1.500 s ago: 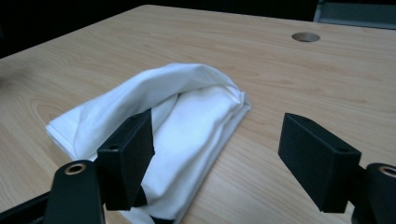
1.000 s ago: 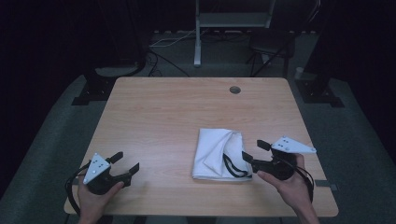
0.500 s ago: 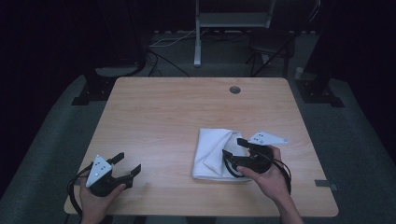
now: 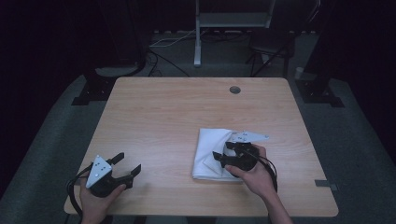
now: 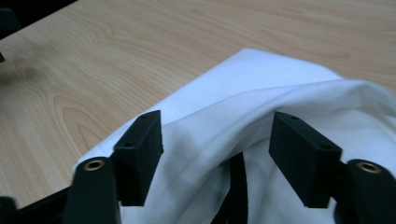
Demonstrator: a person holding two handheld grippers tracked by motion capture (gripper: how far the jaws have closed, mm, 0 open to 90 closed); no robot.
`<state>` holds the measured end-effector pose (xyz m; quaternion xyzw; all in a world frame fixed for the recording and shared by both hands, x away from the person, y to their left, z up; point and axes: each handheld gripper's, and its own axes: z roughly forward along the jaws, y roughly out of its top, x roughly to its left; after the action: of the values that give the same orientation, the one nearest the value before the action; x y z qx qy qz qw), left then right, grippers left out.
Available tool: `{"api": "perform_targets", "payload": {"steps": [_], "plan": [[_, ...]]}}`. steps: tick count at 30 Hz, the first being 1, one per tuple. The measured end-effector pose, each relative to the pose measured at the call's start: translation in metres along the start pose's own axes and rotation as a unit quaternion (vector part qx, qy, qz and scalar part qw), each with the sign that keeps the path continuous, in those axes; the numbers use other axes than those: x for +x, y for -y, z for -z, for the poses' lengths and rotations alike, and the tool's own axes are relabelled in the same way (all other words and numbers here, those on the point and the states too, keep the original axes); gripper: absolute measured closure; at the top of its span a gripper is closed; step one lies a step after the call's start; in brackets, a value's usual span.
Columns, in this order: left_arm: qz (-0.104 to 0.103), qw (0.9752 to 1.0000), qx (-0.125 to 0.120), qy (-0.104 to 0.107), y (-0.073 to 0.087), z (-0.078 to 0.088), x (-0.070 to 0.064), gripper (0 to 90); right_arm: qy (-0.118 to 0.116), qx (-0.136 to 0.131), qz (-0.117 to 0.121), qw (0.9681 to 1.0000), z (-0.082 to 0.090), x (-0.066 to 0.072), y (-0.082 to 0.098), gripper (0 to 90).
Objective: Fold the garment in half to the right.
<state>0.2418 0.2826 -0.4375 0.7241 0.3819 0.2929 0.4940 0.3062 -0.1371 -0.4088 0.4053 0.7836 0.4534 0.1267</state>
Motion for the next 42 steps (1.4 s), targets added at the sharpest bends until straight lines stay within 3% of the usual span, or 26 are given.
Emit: {"api": "perform_targets", "payload": {"steps": [8,17,26,42], "plan": [[-0.003,1.0,0.001,0.001,0.0,0.0,0.0,22.0,0.0,0.026,0.003,0.9997,-0.007,0.001,0.003,55.4],[-0.004,1.0,0.002,0.0,0.0,0.0,0.0,22.0,0.0,0.024,0.001,0.9997,-0.004,0.003,0.005,78.8],[-0.003,1.0,0.003,0.001,0.0,0.0,0.0,22.0,-0.003,0.005,-0.005,1.0,0.011,0.0,0.001,80.4],[-0.004,1.0,0.002,0.002,0.0,0.0,0.0,22.0,-0.007,0.004,-0.016,0.9998,0.027,-0.007,0.007,79.3]]}}
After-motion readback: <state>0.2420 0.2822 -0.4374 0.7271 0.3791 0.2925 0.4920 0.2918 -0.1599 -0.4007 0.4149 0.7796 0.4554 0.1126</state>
